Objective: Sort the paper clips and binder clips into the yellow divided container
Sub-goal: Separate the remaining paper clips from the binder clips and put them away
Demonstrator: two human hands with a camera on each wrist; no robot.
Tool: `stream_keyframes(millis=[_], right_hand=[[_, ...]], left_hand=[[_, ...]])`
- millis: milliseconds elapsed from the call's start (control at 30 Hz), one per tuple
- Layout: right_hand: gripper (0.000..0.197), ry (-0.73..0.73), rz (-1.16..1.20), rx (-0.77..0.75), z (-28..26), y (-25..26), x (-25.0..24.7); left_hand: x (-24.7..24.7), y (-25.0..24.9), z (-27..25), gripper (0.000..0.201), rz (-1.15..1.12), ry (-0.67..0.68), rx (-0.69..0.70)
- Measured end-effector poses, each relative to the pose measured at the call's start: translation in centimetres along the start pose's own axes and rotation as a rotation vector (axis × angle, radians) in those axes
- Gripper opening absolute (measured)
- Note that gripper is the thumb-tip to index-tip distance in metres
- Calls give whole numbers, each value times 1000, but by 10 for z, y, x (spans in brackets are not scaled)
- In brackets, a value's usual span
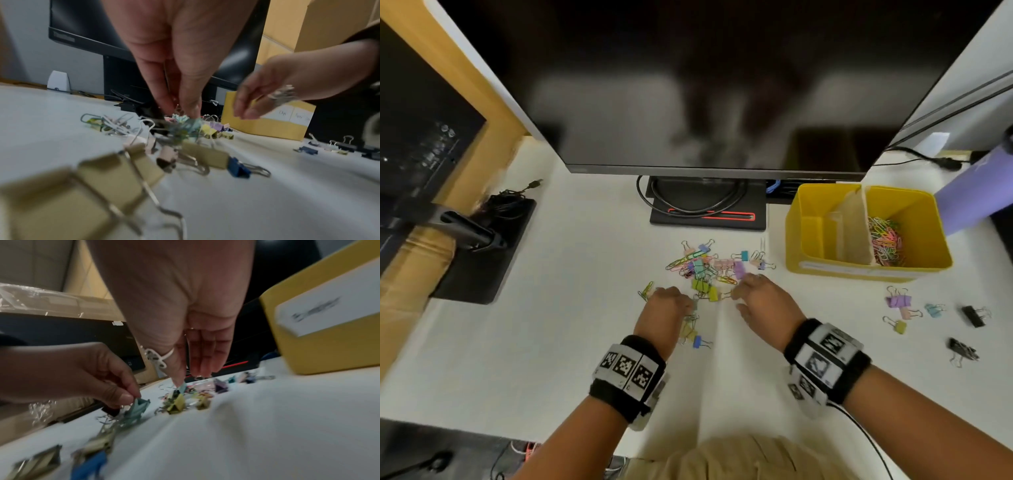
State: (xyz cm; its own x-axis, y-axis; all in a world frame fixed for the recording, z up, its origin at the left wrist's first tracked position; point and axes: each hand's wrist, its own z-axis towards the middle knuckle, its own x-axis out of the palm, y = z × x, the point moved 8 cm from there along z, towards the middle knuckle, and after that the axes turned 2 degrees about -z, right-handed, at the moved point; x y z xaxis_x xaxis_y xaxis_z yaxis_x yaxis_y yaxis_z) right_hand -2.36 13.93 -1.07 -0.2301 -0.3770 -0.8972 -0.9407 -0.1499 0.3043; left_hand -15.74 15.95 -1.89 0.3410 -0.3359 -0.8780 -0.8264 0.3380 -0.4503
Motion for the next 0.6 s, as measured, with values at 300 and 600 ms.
stream_keyframes(millis=[300,600], right_hand=[[53,28,-29,-126,50,42,18],[31,-32,-110,-26,17,1,19]], left_hand=[[-33,61,-33,23,-766,-255,-385],[-31,62,-38,11,-1018,-251,-443]])
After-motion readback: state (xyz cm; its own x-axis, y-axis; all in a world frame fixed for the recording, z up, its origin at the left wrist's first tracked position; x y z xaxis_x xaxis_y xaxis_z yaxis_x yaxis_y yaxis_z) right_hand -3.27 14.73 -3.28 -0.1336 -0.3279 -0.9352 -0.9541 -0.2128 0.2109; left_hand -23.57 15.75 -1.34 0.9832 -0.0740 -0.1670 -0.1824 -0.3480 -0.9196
